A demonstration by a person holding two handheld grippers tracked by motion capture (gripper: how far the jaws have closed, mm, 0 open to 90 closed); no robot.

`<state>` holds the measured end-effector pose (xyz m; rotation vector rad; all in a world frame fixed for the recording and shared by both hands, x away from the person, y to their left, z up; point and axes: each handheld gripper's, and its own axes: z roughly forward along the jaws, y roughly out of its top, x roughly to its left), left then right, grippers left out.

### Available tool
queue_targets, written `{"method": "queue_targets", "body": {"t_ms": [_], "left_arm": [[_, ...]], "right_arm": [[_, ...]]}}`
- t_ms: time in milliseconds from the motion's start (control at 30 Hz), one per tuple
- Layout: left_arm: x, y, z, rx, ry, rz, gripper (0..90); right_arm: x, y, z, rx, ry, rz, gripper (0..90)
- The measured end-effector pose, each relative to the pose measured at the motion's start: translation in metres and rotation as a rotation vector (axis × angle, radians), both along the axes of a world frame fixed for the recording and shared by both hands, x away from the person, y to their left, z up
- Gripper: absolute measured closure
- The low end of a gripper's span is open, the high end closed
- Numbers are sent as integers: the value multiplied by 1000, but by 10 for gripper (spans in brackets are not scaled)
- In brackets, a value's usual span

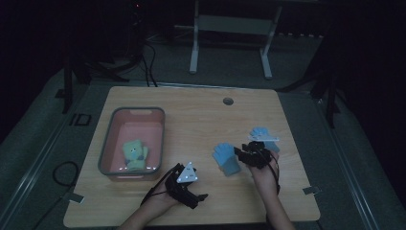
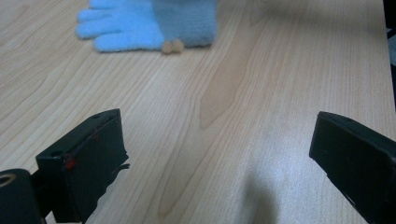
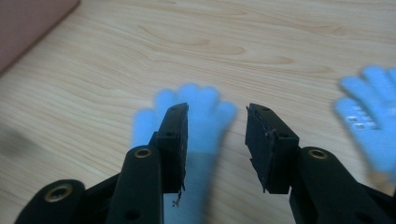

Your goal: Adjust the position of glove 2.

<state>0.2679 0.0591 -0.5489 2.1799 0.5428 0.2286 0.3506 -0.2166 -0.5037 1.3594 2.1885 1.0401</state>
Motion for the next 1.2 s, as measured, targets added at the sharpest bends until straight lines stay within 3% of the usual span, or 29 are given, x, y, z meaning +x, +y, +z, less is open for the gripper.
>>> {"method": "queue_targets", "body": {"t_ms": [267,500,600,633,833,967,1033,1200], "left_arm": [[-2,0,-1,-16,1,-9,37],[-5,0,-1,-25,-12,-15,37],[-7,0,-1,-35,-15,-16,37],[-7,0,-1,-35,-10,-20,37],[-9,-1,-2,-29,-21,-20,37],[-9,0,-2,-32,-28,-27,37],[-8,1,-2,-34,-30,-26,37],[-8,1,-2,-31,-30,-30,37]], "right_arm": [[12,-38,2,0,-29,97,604],[30,-67,4,-56,-82,184,610],[33,-71,4,-53,-89,191,610],[43,-82,4,-71,-86,197,609],[65,-106,-1,-64,-76,173,607],[75,-119,-13,-85,-56,149,621],[78,-122,-21,-72,-40,156,620],[85,-125,-40,-117,5,149,600]]}}
